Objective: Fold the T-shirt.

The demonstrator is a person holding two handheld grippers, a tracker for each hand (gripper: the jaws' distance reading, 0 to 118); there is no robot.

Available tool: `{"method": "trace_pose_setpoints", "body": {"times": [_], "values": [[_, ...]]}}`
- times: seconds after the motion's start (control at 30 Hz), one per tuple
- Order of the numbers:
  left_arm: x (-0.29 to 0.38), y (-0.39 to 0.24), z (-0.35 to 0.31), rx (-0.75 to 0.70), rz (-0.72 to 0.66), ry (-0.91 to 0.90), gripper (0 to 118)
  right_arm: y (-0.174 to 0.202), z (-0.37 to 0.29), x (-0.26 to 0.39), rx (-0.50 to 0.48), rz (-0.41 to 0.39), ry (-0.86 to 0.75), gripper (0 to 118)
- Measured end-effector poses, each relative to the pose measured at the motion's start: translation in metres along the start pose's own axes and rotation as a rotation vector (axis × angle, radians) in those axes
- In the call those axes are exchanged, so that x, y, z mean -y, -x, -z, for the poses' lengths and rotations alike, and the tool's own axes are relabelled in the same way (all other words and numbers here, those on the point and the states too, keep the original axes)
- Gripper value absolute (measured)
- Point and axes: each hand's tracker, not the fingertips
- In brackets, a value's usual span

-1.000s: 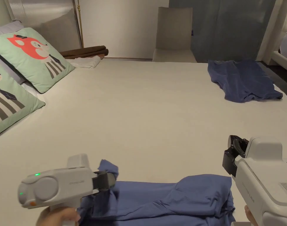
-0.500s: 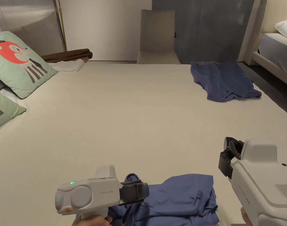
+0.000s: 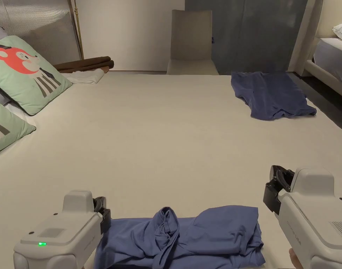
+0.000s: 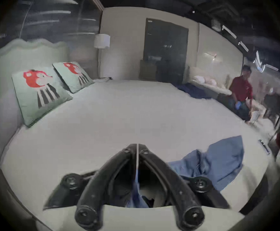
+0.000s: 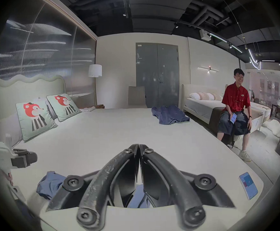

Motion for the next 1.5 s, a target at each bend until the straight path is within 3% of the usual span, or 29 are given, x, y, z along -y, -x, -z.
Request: {"method": "trace_pose_setpoints", "body": {"times": [0.17,0.4,0.53,0.67,0.87,1.0,1.17,1.23,1.27,1.3,1.5], "values": [[0.026,-0.016,0.018,-0.010,0.034,0.143,0,0.000,0.000,0.003,0.002,0.005,0.013,0],[0.050,-0.077,0.047,0.096,0.111,0.262,0,-0.008,-0.007,0.006,0.019,0.004,0.018,0],[0.060,-0.115,0.056,0.099,0.193,0.251,0,-0.016,-0.009,0.008,0.038,0.006,0.024,0],[0.055,-0.132,0.053,0.141,0.177,0.238,0,-0.022,-0.011,0.009,0.055,0.006,0.029,0],[0.041,-0.129,0.054,0.302,0.039,0.218,0,-0.022,-0.011,0.010,0.058,0.018,0.033,0],[0.020,-0.089,0.044,0.386,-0.209,0.201,0,-0.019,-0.009,0.008,0.052,0.018,0.030,0],[-0.006,-0.019,0.028,0.419,-0.372,0.182,0,-0.014,-0.005,0.004,0.036,0.013,0.023,0],[-0.010,0.010,0.023,0.430,-0.466,0.201,12,-0.011,-0.004,0.003,0.028,0.013,0.019,0],[-0.010,0.024,0.021,0.444,-0.506,0.201,32,-0.009,-0.004,0.002,0.025,0.013,0.018,0],[-0.009,0.037,0.020,0.469,-0.539,0.203,37,-0.007,-0.004,0.002,0.022,0.014,0.018,0],[0.011,0.078,0.030,0.428,-0.617,0.329,37,0.000,-0.001,0.004,0.005,0.019,0.026,0]]}}
